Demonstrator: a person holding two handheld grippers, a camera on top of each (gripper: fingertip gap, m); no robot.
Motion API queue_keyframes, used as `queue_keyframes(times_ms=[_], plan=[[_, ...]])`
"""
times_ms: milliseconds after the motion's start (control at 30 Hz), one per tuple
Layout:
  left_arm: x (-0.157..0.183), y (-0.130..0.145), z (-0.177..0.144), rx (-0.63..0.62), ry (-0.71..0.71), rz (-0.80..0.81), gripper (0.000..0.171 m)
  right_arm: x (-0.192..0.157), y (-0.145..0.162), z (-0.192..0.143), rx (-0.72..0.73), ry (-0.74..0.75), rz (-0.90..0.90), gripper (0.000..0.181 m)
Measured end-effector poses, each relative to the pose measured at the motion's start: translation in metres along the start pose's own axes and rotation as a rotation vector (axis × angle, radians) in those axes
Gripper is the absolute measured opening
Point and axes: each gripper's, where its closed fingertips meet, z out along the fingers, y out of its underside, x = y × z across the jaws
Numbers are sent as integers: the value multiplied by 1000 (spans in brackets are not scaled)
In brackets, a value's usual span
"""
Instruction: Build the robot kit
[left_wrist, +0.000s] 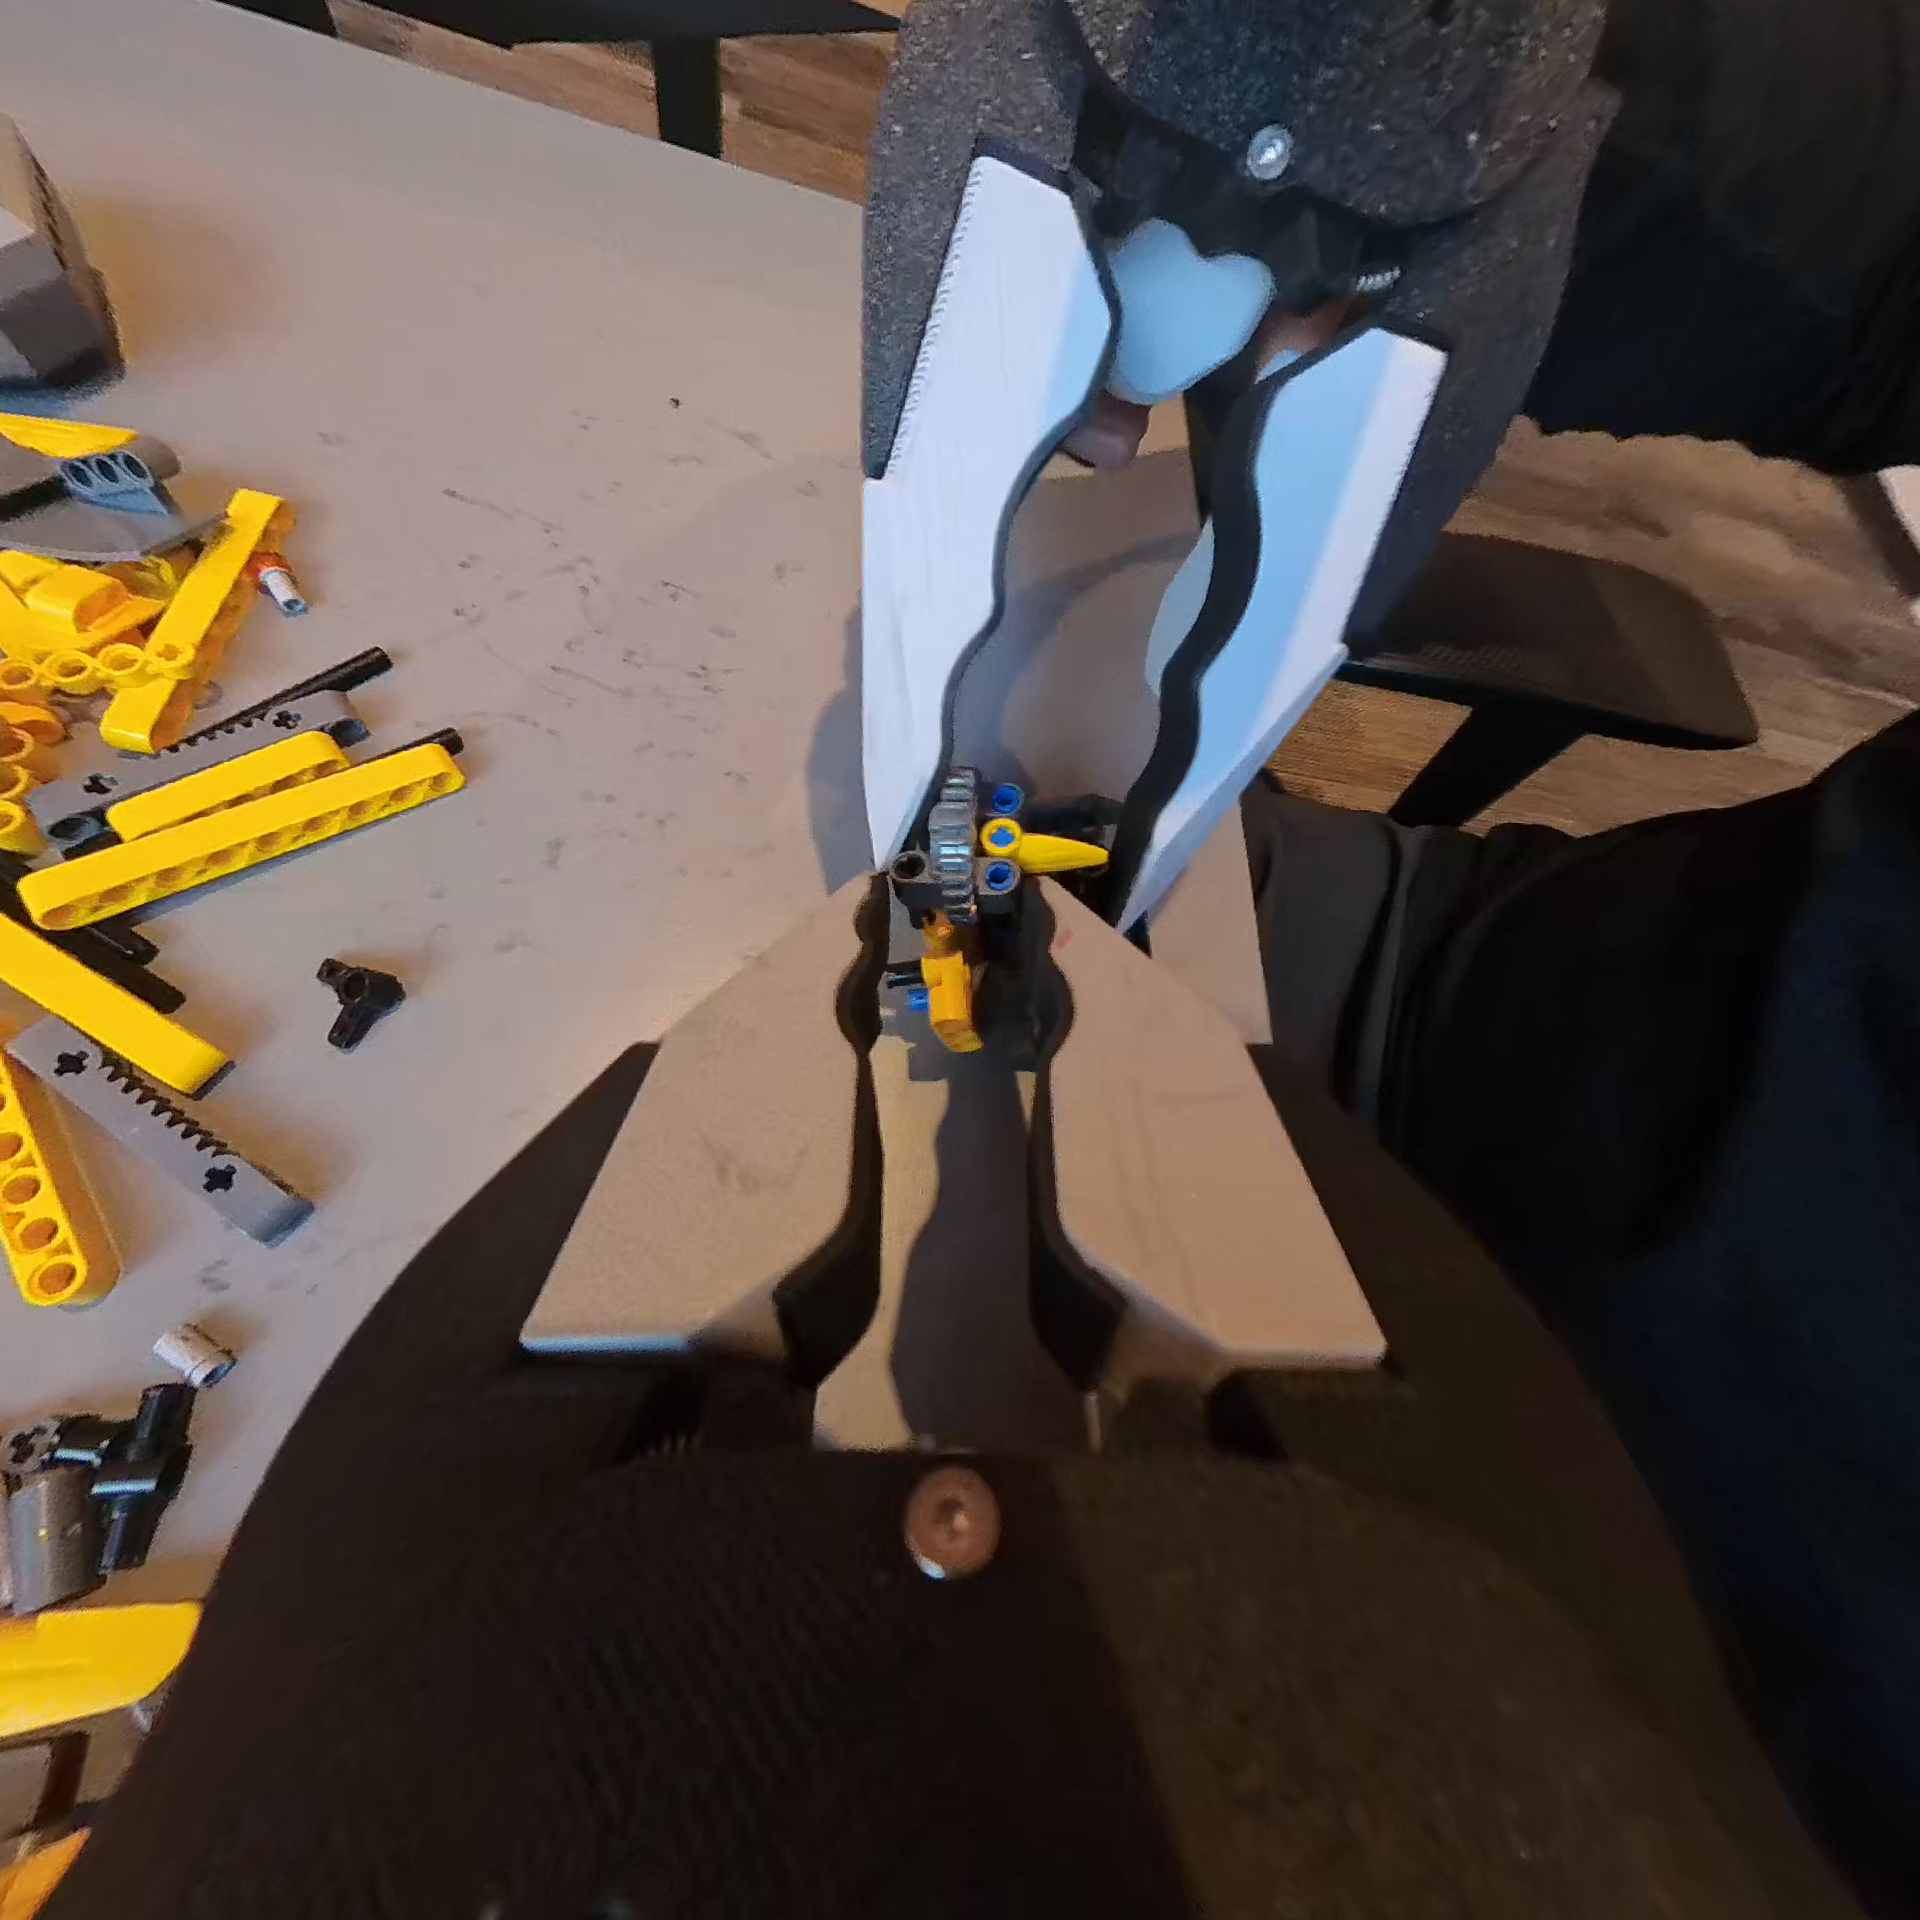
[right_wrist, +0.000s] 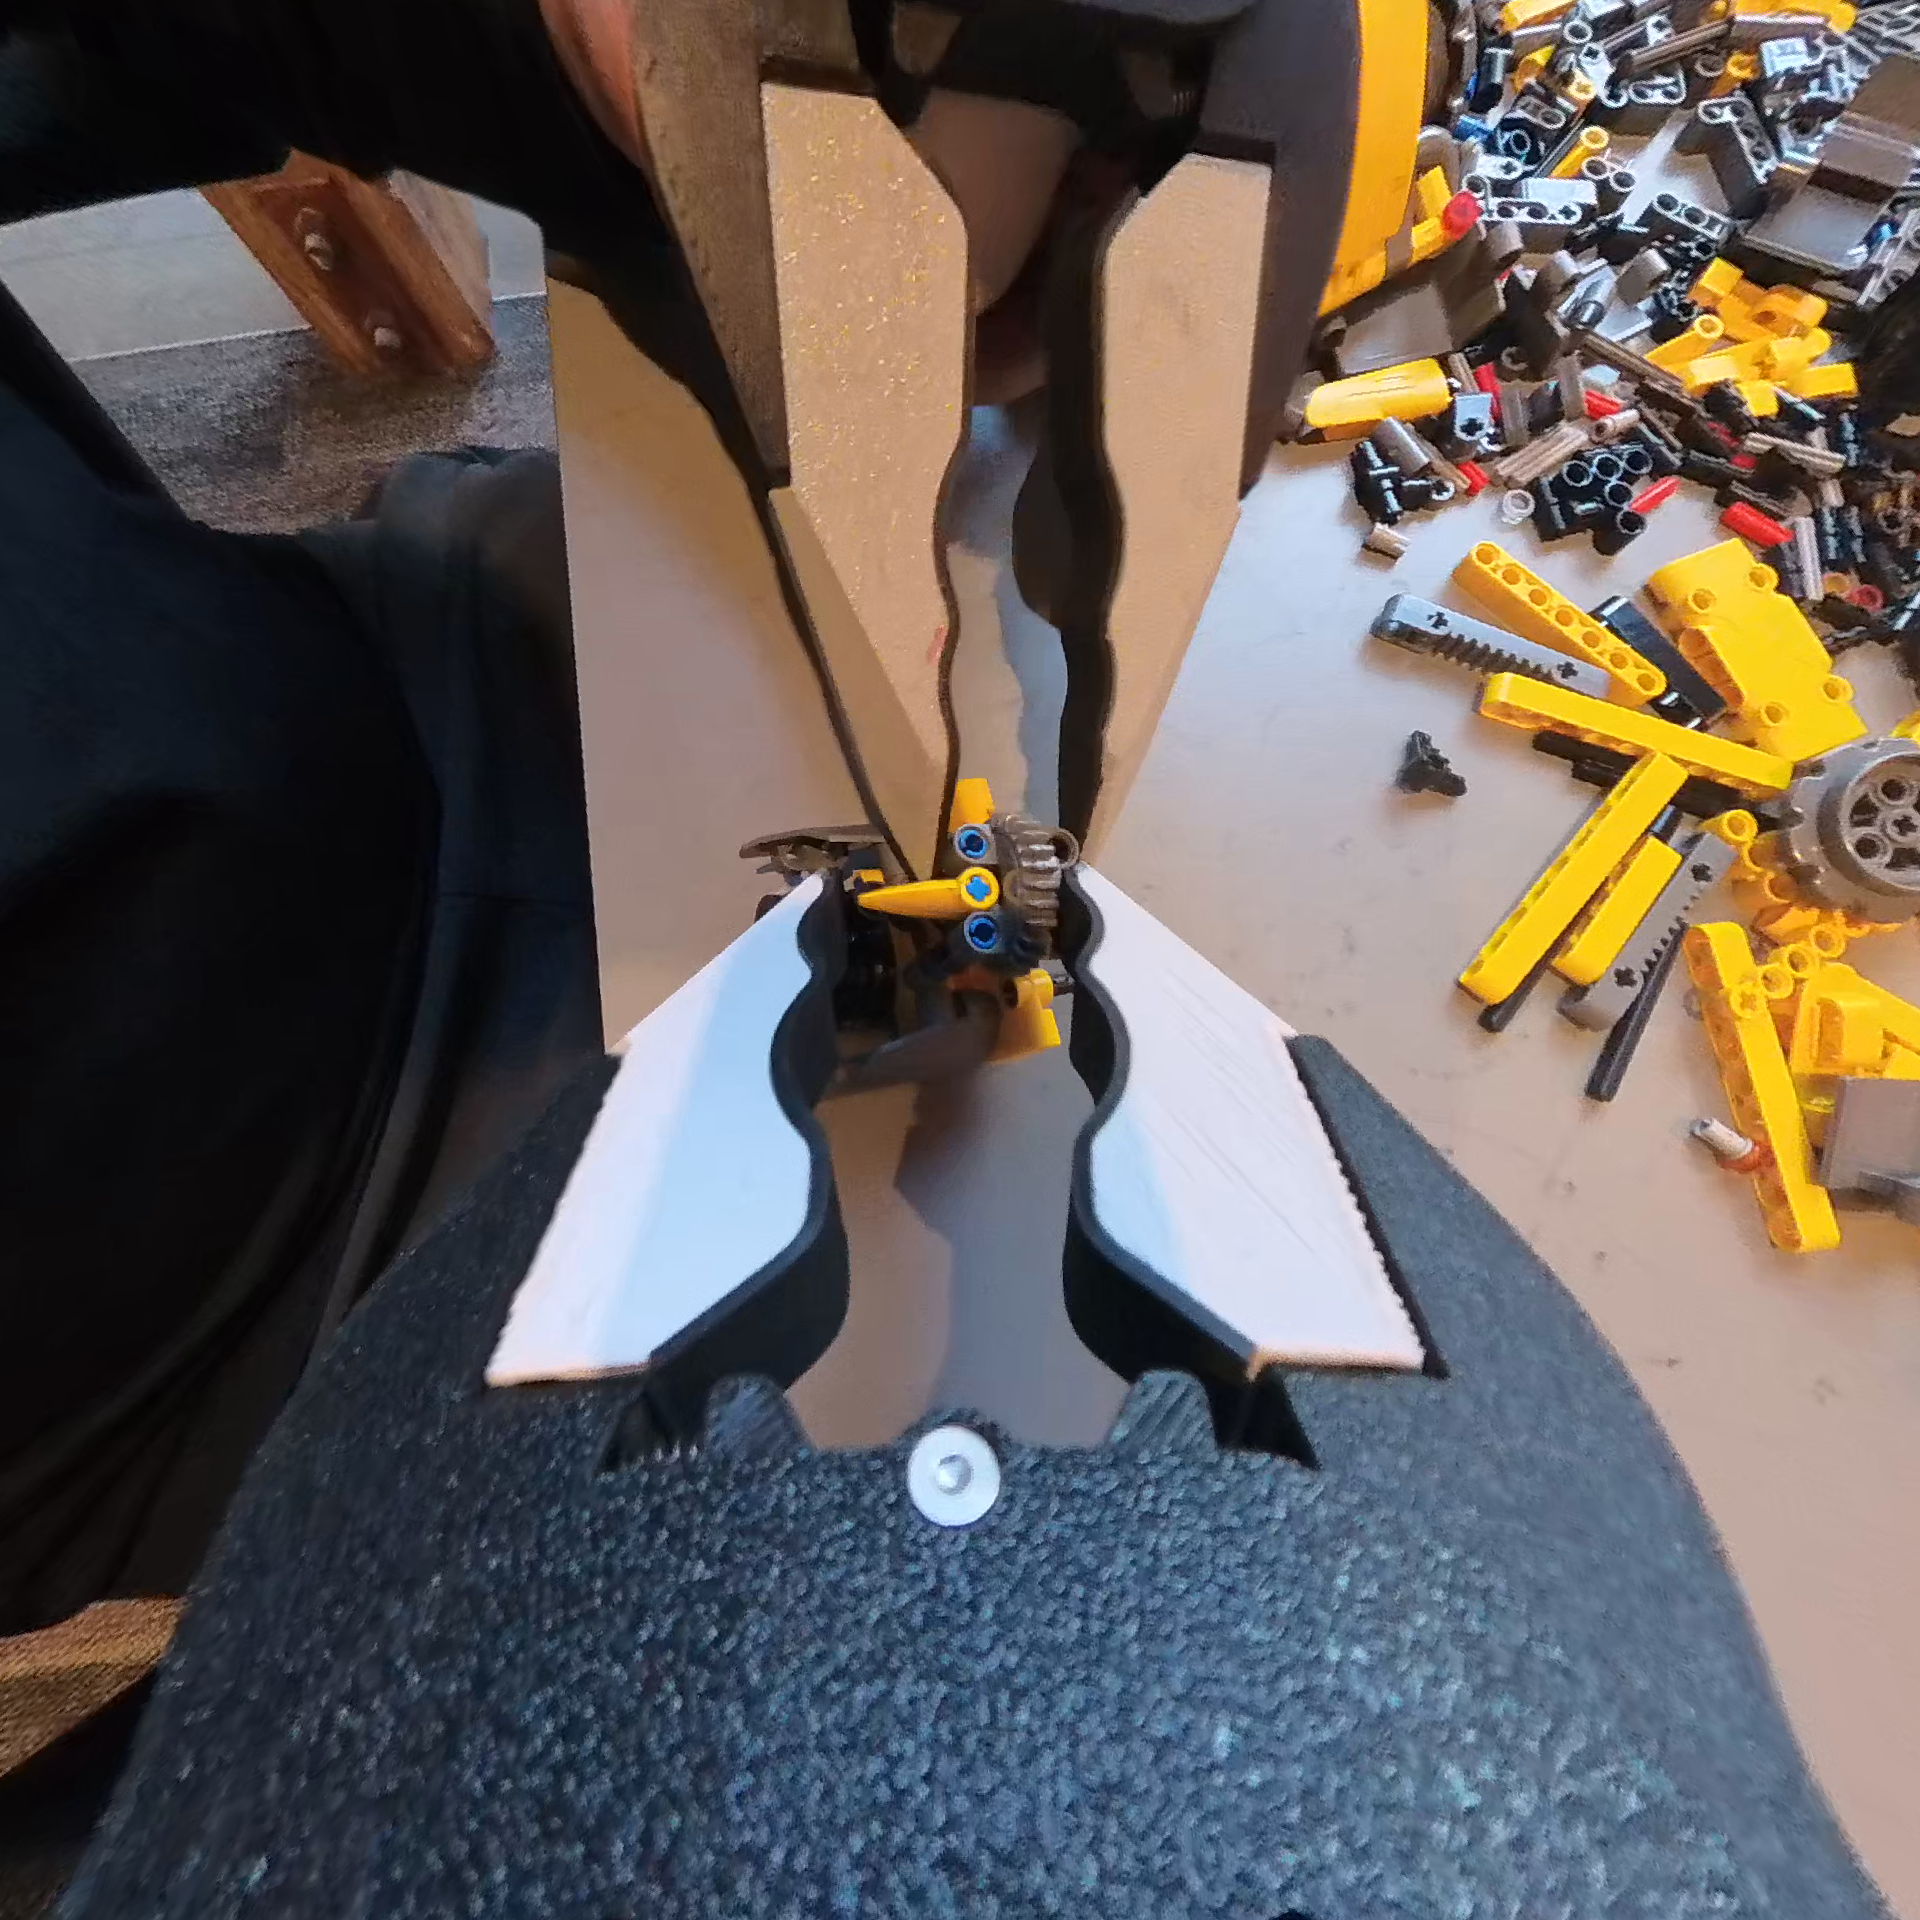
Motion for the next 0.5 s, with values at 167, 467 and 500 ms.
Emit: queue_keyframes(times_ms=[167, 467, 500], plan=[[0, 1, 0, 0, -70, 91, 23, -1, 0, 0, -5, -7, -16, 41], [6, -1, 5, 36, -124, 67, 22, -6, 3, -5, 69, 39, -22, 43], [6, -1, 6, 35, -132, 60, 22, -6, 2, -5, 89, 42, -13, 43]])
